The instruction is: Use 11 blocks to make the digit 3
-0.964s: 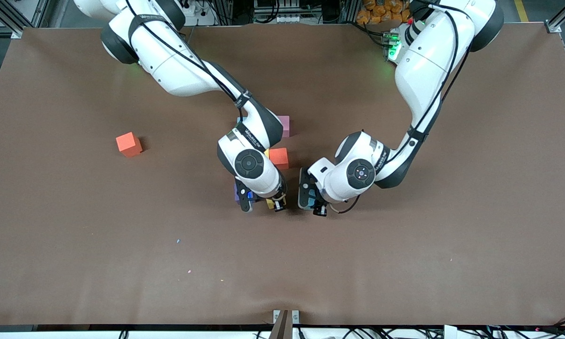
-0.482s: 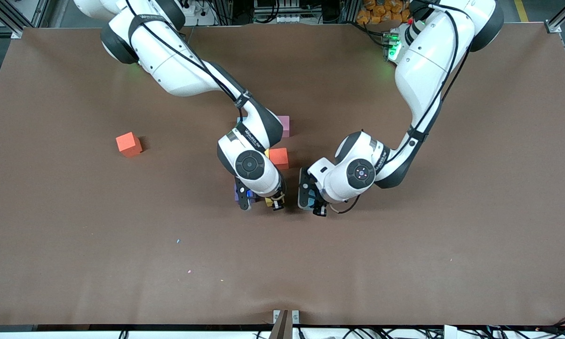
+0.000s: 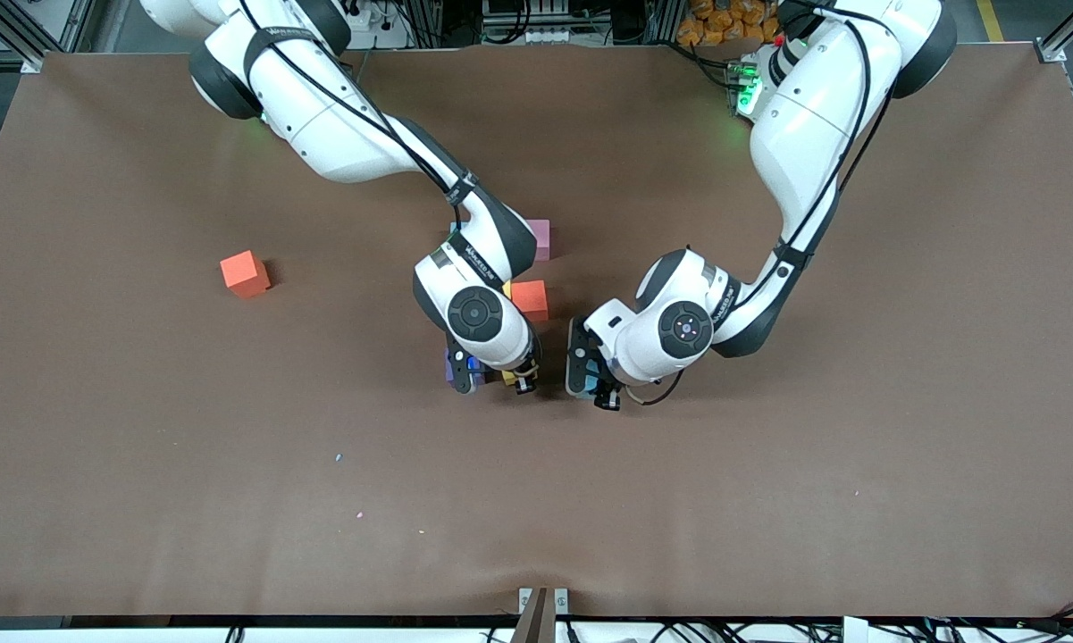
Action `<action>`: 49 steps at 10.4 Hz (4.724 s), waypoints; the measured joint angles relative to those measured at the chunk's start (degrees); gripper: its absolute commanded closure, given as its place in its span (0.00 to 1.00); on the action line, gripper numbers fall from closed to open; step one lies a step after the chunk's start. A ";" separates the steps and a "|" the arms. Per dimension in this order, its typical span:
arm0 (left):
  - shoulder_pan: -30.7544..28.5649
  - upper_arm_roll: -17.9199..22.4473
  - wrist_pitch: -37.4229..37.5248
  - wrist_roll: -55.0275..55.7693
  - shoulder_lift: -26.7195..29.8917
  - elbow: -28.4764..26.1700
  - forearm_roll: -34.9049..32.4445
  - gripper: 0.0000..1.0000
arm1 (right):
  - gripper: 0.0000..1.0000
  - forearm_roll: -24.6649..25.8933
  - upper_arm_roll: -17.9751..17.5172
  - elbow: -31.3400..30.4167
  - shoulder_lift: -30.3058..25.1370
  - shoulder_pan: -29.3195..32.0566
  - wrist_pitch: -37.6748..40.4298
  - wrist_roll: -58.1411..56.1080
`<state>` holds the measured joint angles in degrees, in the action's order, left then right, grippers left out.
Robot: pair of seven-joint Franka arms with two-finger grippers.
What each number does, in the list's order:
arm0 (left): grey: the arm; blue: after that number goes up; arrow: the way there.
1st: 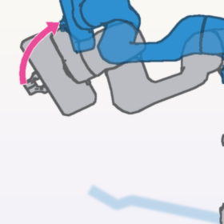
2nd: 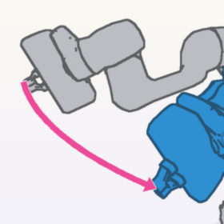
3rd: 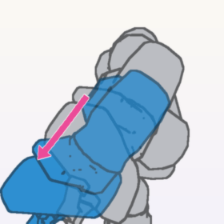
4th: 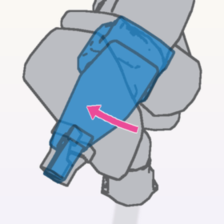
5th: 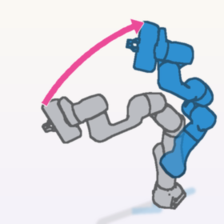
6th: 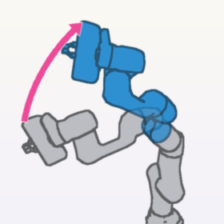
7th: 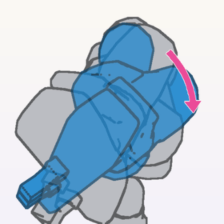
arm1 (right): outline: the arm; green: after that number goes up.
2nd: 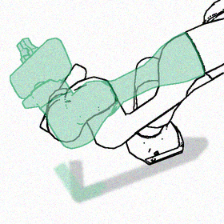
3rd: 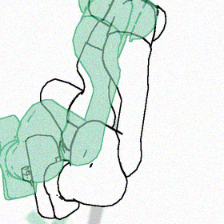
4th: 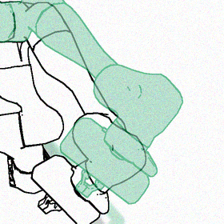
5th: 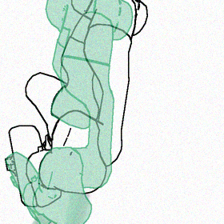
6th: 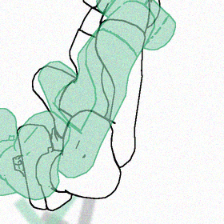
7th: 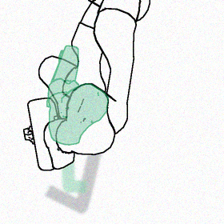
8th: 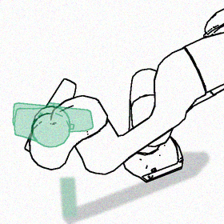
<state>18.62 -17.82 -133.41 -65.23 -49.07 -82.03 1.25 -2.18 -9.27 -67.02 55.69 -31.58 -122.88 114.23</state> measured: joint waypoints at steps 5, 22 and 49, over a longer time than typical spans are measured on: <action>0.00 0.00 0.00 0.02 0.00 0.00 0.00 1.00 | 1.00 -3.07 0.37 -5.61 -2.86 0.67 -3.88 0.10; -0.01 0.01 0.00 0.16 -0.02 0.00 0.00 1.00 | 1.00 -3.05 1.05 -9.39 -4.39 1.10 -5.06 0.06; 3.80 -0.47 0.00 10.04 -0.11 0.05 0.00 1.00 | 0.00 -1.48 0.78 -9.90 -10.72 3.05 0.85 0.03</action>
<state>22.41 -18.28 -133.42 -55.19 -49.18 -81.98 1.25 -3.66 -8.50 -76.92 44.97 -28.53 -122.03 114.26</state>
